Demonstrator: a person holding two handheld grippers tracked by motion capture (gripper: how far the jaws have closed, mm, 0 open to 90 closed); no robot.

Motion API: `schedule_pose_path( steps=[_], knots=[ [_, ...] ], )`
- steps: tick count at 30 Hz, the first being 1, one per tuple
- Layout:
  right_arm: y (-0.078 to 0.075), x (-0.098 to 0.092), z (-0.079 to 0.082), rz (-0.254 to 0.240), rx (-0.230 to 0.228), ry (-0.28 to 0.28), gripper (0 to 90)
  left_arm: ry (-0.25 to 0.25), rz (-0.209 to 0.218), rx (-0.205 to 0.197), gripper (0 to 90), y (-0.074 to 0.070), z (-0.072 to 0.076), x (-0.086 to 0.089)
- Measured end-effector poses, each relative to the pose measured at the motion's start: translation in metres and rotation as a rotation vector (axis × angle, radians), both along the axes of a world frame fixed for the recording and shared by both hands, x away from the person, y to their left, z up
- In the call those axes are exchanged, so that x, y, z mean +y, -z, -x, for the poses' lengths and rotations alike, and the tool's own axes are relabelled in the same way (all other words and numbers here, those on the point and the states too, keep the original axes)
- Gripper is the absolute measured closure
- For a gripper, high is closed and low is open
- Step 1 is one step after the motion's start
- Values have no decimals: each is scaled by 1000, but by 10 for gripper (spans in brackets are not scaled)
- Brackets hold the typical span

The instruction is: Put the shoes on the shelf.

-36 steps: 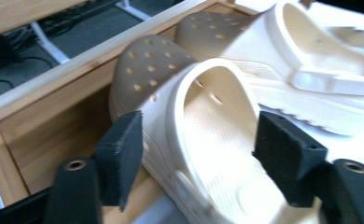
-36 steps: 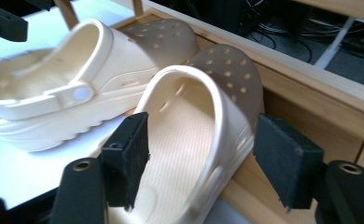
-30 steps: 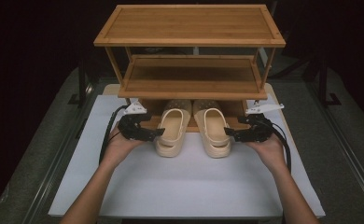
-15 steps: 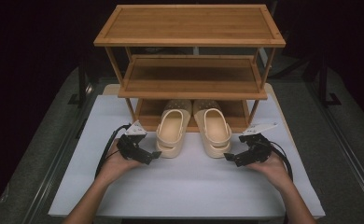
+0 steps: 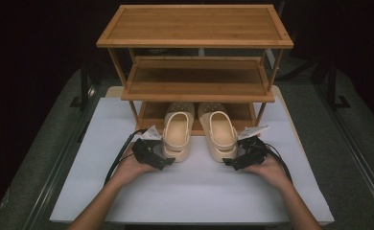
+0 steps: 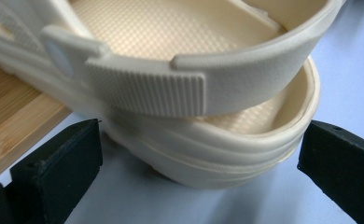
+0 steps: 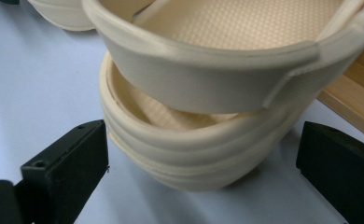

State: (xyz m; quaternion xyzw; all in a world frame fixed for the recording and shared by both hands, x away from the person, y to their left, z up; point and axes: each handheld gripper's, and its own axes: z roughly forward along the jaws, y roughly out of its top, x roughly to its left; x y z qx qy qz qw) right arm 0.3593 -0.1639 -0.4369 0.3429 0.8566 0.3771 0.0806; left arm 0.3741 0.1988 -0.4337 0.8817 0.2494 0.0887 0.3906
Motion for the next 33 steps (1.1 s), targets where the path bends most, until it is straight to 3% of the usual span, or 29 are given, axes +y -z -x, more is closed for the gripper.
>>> schedule_pose_path(
  steps=[3, 7, 10, 15, 22, 25, 33],
  knots=[
    [2, 2, -1, 5, 0, -6, 20, 12, -18, -20, 0, -1, 0, -3],
    [1, 4, -4, 1, 0, -9, 20, 14, 9, -21, 0, -1, -3, -3],
    [0, 7, -8, 11, 1, -17, 20, 25, -4, -17, 0, -4, -6, -4],
    [-2, 18, -16, 1, -7, -28, 20, 22, 5, -22, 0, -6, -13, -11],
    [-3, 39, -24, 12, -21, -48, 21, 34, -23, -23, 0, -6, -22, -21],
    [-5, 47, -28, 31, -24, -38, 15, 28, -17, -27, 0, -5, -26, -20],
    [-3, 47, -39, 7, -22, -12, 14, 24, -25, -18, 0, -5, -39, -22]
  ],
)
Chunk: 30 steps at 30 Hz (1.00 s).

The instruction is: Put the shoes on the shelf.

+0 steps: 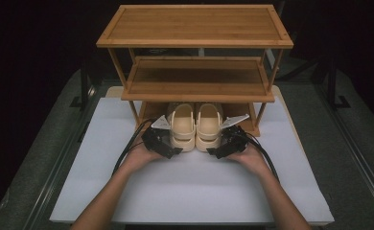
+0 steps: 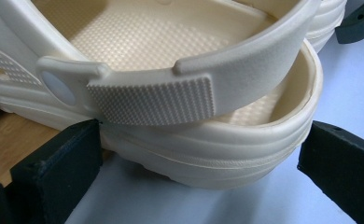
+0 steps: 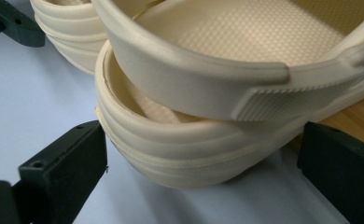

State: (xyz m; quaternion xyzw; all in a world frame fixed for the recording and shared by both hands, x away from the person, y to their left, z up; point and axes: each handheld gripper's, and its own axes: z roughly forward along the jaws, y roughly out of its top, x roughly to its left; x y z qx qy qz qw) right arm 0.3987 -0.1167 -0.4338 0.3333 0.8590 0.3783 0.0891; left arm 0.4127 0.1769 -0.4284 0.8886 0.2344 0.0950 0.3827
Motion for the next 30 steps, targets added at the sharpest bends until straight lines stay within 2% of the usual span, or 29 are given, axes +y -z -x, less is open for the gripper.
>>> schedule_pose_path(
  steps=[5, 11, 14, 16, 20, 23, 27, 28, 30],
  knots=[
    [-1, 3, -9, 12, -9, 7, 12, 10, -22, 0, 0, -1, -14, 1],
    [0, 5, -23, 13, -19, 36, 9, -5, -9, 0, 0, 0, -28, 0],
    [0, 4, -30, 23, -28, 43, 9, -6, -10, 1, 0, 1, -36, 0],
    [1, 6, -33, 6, -25, 58, 9, -5, -15, -1, 0, 0, -41, -1],
    [1, 8, -42, 13, -31, 69, 9, -10, -13, 15, 0, 1, -50, -2],
    [1, 8, -48, 15, -31, 76, 9, -27, -15, 5, 0, 1, -57, -3],
    [3, 12, -55, 8, -61, 102, 9, -33, -41, -7, 0, 1, -66, -7],
    [4, 10, -57, 59, -102, 109, 12, -36, -42, -7, 0, 1, -68, -8],
    [5, 11, -58, 58, -119, 124, 17, -45, -50, -8, 0, 1, -72, -10]
  ],
)
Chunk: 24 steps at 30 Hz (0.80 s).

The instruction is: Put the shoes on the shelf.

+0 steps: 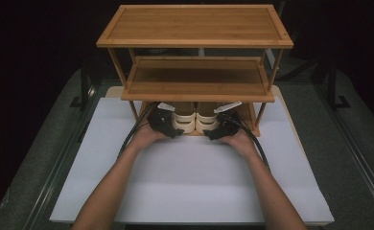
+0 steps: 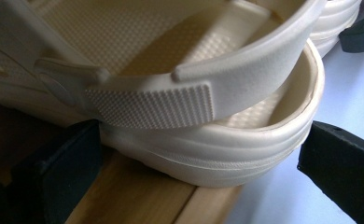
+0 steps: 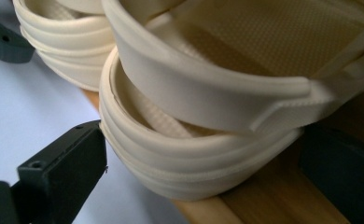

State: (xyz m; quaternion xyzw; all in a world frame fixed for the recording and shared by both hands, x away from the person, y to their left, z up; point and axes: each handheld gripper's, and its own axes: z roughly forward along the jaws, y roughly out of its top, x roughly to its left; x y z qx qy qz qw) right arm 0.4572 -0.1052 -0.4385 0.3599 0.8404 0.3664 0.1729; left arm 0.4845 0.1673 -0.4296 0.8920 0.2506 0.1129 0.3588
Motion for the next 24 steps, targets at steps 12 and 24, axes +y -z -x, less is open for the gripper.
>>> schedule_pose_path(
  steps=[12, 24],
  knots=[
    [-2, -2, 3, -2, -6, 17, 40, -18, -7, 5, 0, -4, 3, -3],
    [-19, -22, 32, -11, 3, 37, 13, -41, 12, 42, 0, -19, 33, 14]
  ],
)
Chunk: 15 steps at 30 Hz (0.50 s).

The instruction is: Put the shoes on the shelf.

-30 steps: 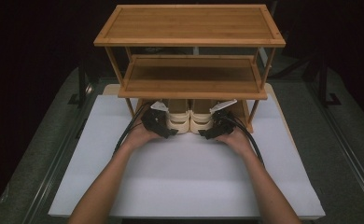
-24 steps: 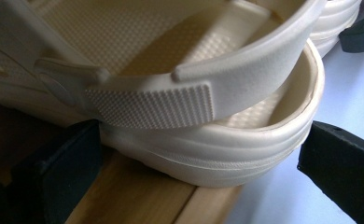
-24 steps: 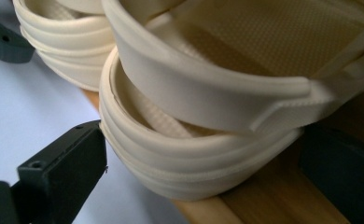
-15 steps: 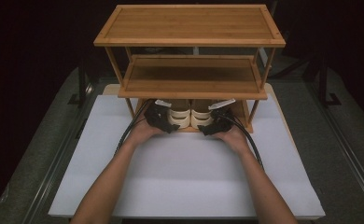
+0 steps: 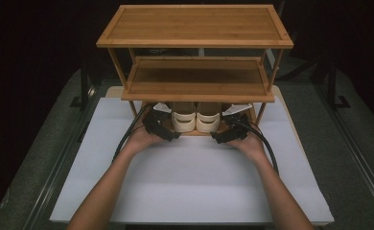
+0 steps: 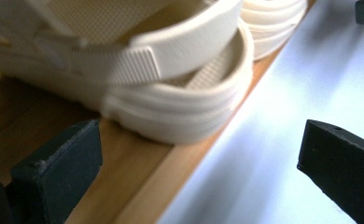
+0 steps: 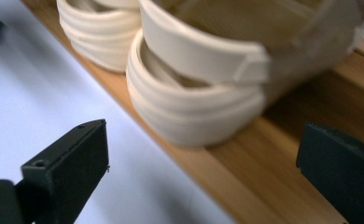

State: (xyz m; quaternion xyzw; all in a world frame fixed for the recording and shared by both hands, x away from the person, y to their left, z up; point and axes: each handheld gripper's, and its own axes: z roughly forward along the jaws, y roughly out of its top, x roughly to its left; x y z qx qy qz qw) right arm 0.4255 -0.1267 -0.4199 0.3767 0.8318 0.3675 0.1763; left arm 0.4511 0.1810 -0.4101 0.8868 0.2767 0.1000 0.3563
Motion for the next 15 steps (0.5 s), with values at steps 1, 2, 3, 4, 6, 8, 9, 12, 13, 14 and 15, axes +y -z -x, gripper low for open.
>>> schedule_pose_path(
  steps=[1, 2, 3, 4, 6, 8, 9, 12, 13, 14, 15],
  knots=[
    [-1, -2, 3, -2, -2, 4, 13, -2, -6, -4, 0, -1, 3, 2],
    [-1, -5, 6, -7, 2, 6, 13, 5, -7, -7, 0, -2, 7, 4],
    [-2, -9, 9, -9, 4, 9, 13, 12, -16, -20, 0, -3, 10, 7],
    [-2, -12, 12, -11, 9, 9, 13, 12, -18, -25, 0, -5, 14, 9],
    [-3, -20, 21, -21, -2, 13, 13, 8, -9, -34, 0, -7, 24, 14],
    [-4, -26, 29, -23, 4, 15, 13, 4, -2, -43, 0, -9, 36, 22],
    [-5, -29, 35, -27, -3, 23, 13, 4, 1, -51, 0, -9, 41, 25],
    [-5, -39, 47, -18, 10, 27, 13, 6, 11, -56, 0, -10, 55, 36],
    [-5, -43, 52, -23, -3, 32, 13, 6, 7, -49, 0, -11, 59, 40],
    [-4, -46, 56, -30, -1, 41, 13, 2, 13, -50, 0, -11, 64, 44],
    [-3, -50, 61, -32, 17, 61, 13, 0, 13, -49, 0, -12, 68, 48]
  ],
)
